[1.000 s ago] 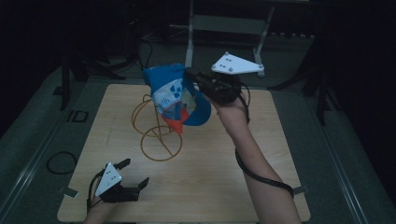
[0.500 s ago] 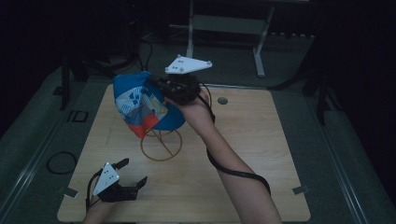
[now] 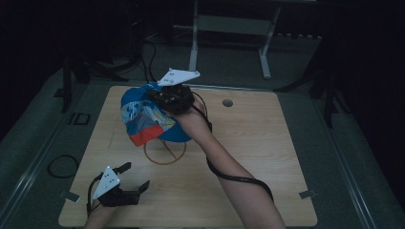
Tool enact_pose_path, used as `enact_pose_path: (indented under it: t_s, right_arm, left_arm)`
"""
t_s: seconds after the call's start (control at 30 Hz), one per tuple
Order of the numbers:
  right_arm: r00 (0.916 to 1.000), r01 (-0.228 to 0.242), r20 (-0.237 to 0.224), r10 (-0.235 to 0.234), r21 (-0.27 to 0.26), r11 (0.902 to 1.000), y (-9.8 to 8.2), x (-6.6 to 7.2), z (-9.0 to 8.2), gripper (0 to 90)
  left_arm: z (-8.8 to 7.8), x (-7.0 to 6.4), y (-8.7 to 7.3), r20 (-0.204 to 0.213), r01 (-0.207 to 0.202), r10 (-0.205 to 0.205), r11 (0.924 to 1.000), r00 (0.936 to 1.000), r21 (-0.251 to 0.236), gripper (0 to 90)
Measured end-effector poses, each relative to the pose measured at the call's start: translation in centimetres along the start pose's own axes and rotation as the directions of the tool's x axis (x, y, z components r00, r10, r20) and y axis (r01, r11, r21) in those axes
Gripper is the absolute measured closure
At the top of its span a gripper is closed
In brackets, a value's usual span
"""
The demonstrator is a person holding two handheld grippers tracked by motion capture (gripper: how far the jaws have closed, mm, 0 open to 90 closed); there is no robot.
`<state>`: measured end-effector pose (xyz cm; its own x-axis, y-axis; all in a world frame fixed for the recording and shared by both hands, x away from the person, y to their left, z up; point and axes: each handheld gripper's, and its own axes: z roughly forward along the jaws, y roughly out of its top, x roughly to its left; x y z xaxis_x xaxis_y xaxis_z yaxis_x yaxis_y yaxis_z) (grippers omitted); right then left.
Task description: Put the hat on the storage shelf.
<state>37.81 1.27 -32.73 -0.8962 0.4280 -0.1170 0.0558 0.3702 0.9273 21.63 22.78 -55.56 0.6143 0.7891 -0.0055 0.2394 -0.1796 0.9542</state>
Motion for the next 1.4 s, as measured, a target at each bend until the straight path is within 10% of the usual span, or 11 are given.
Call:
enact_pose_path:
  t_s: [0.53,1.1,1.4]
  right_arm:
    - [0.9972,-0.074,0.001,0.074,-0.002,0.9972,-4.0,-1.0,-1.5,90.0]
    - [0.9972,-0.074,-0.002,0.074,-0.004,0.9972,-4.4,-0.7,-1.7,89.8]
    - [0.9962,-0.082,0.03,0.082,-0.009,0.9966,-4.9,-0.9,-1.3,72.7]
  left_arm:
    - [0.0,-0.1,-0.1,0.007,0.008,-0.008,1.0,0.9999,0.002,6.3]
    - [0.0,0.0,-0.2,0.016,0.025,-0.025,0.9997,0.9996,-0.002,6.3]
    - [-0.1,0.1,-0.2,0.025,0.03,-0.03,0.9995,0.9992,-0.001,6.4]
